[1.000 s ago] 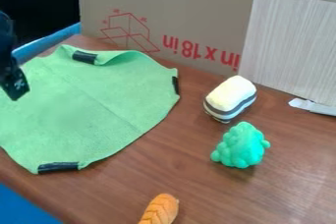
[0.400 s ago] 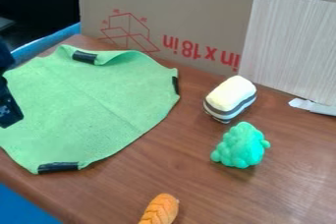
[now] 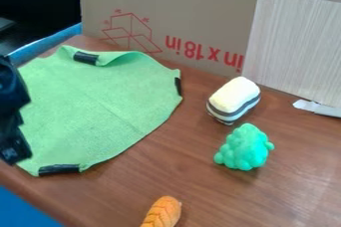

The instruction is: Fold the cloth from bottom right to top left

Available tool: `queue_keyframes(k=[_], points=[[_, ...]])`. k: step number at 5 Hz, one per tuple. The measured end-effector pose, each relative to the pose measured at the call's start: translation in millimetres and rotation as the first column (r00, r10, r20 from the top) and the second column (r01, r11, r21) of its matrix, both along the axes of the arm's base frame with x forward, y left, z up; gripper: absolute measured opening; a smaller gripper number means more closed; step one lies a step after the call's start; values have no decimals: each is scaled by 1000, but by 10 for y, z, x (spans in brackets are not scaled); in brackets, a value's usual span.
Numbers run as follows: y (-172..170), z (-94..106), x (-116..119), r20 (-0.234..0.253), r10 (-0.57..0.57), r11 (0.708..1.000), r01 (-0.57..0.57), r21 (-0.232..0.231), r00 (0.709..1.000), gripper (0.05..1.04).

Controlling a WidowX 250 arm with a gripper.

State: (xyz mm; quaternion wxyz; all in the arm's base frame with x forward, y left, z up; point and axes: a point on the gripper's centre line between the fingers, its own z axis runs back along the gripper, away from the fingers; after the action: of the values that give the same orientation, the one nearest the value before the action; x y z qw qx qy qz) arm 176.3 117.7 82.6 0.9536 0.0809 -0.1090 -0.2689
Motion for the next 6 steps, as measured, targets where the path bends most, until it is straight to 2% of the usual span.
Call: queue_keyframes(k=[2, 4, 5, 6], points=[[-302, -276, 70, -10, -123, 989, 123, 83, 992, 1001], [-409, -436, 194, -38, -126, 985, 130, 117, 991, 1001], [-371, -454, 270, -44, -112, 984, 117, 132, 993, 953], [-348, -469, 293, -53, -105, 985, 111, 135, 993, 671]])
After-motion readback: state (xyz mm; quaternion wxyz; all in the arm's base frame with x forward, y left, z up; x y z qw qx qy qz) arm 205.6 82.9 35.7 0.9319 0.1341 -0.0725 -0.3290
